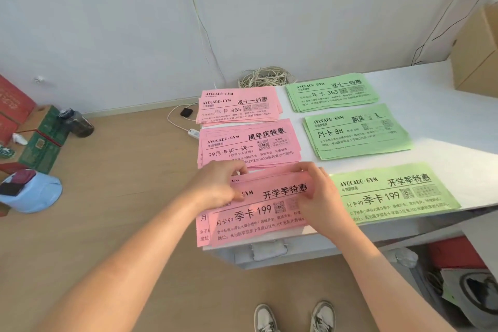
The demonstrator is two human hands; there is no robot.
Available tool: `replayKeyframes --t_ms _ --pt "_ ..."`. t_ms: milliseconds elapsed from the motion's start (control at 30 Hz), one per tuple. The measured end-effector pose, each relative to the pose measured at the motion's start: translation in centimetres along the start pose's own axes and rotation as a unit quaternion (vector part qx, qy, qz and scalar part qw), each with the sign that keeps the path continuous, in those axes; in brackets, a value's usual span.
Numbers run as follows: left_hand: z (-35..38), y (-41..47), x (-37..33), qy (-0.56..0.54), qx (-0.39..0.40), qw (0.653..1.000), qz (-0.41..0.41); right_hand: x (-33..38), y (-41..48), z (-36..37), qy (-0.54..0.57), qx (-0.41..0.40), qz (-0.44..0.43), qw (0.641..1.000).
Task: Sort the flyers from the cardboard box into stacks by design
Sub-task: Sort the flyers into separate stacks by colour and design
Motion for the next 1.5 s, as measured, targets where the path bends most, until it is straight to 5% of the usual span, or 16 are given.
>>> replayKeyframes --t_ms 133,233,300,333,400,467,900,1100,1500 --pt "-1.2 -1.6 -1.7 0.061 -0.084 0.992 0.075 0.1 0.4 -0.8 0.085 -0.01 -0.027 0.996" --pt "-2.8 -3.1 -2.3 0.184 -0.271 0.924 0.197 0.2 0.6 -1.5 0.151 -0.007 -0.047 0.987" --pt "-3.6 -4.1 -0.5 0.104 -0.366 0.913 0.145 0.1 0.6 -1.7 0.17 -0.017 -0.064 0.983" --pt "-3.5 -4.6 0.7 -0.03 -0.381 0.92 0.084 -0.1 0.6 -1.7 0.177 -0.018 -0.065 0.982" --pt "-1.4 -4.8 2.6 -0.358 -0.327 0.875 -0.01 -0.6 0.7 -1.5 0.182 -0.018 -0.063 0.981" --pt "1.0 -4.3 3.5 -0.475 -0.273 0.837 -0.006 -0.8 1.0 -1.3 0.174 -0.014 -0.069 0.982" --pt "2.2 -3.3 3.3 -0.458 -0.268 0.847 0.04 -1.2 1.1 -0.9 0.228 0.006 -0.1 0.969" --pt "3.7 -3.5 1.8 -0.482 -0.312 0.818 0.045 -1.1 0.1 -0.2 0.204 -0.073 -0.14 0.966" --pt "4.8 -4.9 2.7 -0.472 -0.309 0.826 0.027 -1.7 -1.3 0.5 0.007 -0.166 -0.259 0.952"
Point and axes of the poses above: each hand's wrist, its own y-axis towards the middle knuckle, its own z-axis out of the palm, x = y × z, the point moved 3 cm from there along y, towards the middle knuckle, and after that the axes turned 7 degrees about z, right-handed, at the moved point
